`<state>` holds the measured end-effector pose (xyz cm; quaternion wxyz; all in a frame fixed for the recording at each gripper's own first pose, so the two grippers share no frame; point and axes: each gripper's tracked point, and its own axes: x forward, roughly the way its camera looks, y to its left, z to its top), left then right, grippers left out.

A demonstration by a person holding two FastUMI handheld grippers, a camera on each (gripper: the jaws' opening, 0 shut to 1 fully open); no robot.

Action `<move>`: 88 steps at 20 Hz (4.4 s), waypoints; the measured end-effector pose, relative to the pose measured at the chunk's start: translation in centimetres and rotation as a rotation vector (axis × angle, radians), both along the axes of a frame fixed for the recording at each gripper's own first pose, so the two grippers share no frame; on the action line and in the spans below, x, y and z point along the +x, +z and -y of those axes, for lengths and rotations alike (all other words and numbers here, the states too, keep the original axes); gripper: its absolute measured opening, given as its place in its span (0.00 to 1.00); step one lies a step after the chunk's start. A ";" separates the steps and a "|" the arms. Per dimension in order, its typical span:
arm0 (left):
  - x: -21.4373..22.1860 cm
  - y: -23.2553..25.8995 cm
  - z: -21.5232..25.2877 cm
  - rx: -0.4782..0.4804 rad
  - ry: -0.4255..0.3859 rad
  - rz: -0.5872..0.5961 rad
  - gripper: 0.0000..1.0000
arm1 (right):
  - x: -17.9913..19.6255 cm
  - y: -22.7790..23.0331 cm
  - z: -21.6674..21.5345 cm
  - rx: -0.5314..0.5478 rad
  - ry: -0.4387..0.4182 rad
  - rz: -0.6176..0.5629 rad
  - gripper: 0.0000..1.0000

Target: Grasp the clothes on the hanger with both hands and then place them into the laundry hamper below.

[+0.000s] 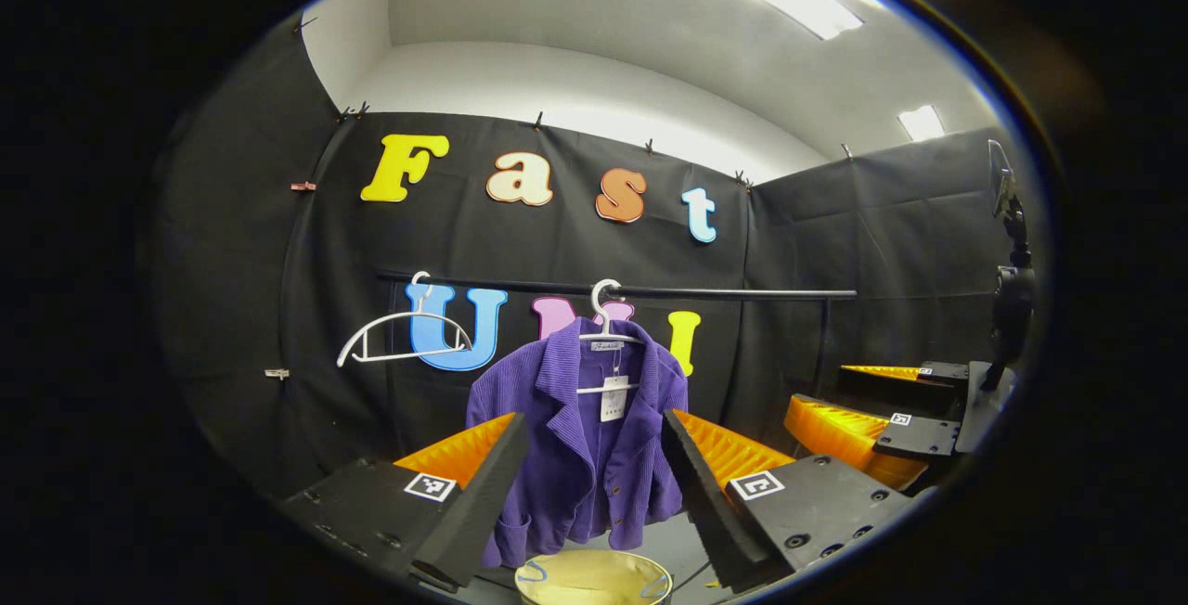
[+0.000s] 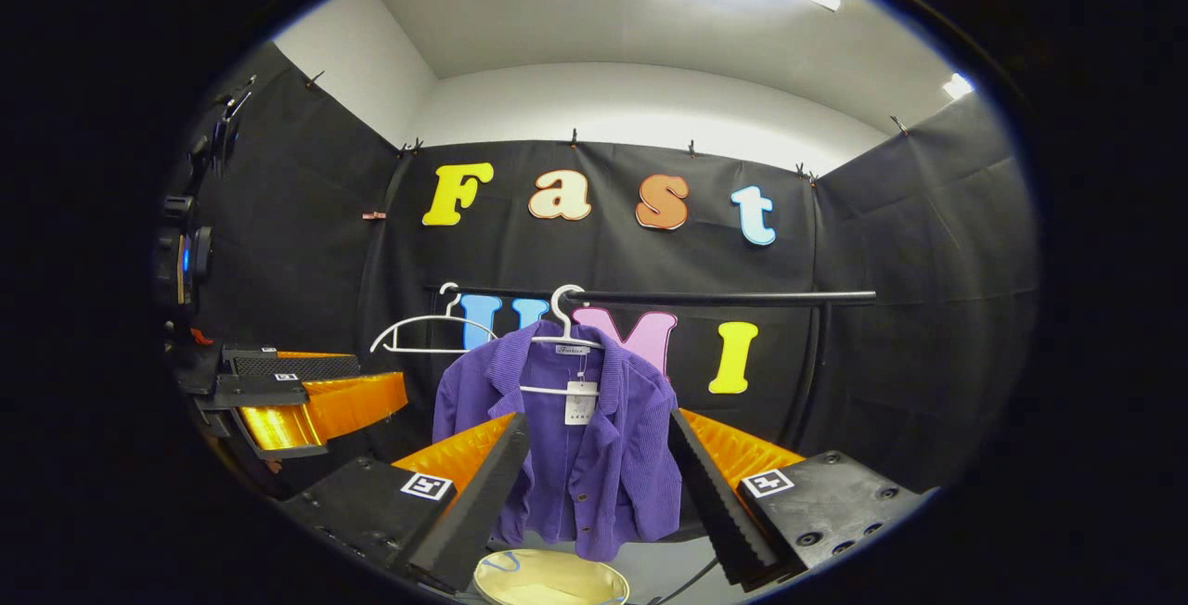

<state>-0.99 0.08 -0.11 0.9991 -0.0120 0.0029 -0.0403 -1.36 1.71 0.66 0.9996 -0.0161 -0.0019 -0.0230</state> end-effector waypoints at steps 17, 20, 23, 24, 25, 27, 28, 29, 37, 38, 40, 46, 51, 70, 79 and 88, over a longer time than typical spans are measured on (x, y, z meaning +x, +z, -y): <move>-1.4 -1.3 -2.9 -0.002 -0.116 -0.019 0.91 | -1.3 -1.4 -3.1 0.001 -0.121 -0.027 0.97; -0.4 -1.8 -3.1 -0.003 -0.119 -0.024 0.92 | -0.1 -2.0 -2.8 -0.009 -0.122 -0.035 0.97; 1.4 -2.1 -2.9 -0.005 -0.119 -0.027 0.92 | 1.8 -2.7 -2.5 -0.003 -0.104 -0.044 0.97; 2.2 -2.4 -2.8 -0.006 -0.117 -0.027 0.92 | 2.6 -3.0 -2.2 0.001 -0.095 -0.043 0.97; 3.0 -2.6 -2.7 -0.004 -0.110 -0.024 0.92 | 3.6 -3.3 -1.9 0.004 -0.085 -0.040 0.97; 5.2 -3.2 -2.5 -0.005 -0.085 -0.022 0.92 | 6.1 -4.0 -1.1 0.003 -0.052 -0.029 0.97; 6.4 -3.7 -2.2 -0.009 -0.073 -0.029 0.92 | 7.1 -4.4 -0.8 -0.004 -0.033 -0.027 0.97; 7.6 -4.0 -1.8 -0.009 -0.068 -0.032 0.91 | 8.4 -5.1 -0.3 -0.012 -0.017 -0.028 0.97; 15.1 -7.5 -0.4 0.016 0.049 -0.045 0.92 | 16.8 -10.2 2.2 0.050 0.114 -0.082 0.98; 15.9 -7.9 -0.4 0.016 0.070 -0.044 0.92 | 17.6 -10.7 2.6 0.054 0.127 -0.085 0.98; 17.4 -8.5 -0.6 0.009 0.109 -0.037 0.91 | 19.4 -11.8 2.7 0.069 0.152 -0.093 0.97; 21.2 -10.4 -1.6 0.029 0.210 -0.048 0.92 | 24.1 -15.0 2.9 0.121 0.224 -0.134 0.98; 23.6 -12.8 -2.7 0.019 0.284 -0.094 0.92 | 27.2 -17.0 2.8 0.140 0.266 -0.157 0.98; 29.3 -16.5 -7.6 -0.021 0.428 -0.148 0.10 | 32.9 -22.2 4.4 0.170 0.292 -0.252 0.20; 25.8 -12.3 -13.1 0.122 0.582 -0.094 0.09 | 34.0 -18.9 11.4 0.268 0.159 -0.165 0.19; 22.9 -6.1 -15.9 0.212 0.681 0.040 0.08 | 34.9 -14.5 14.9 0.360 0.117 -0.056 0.19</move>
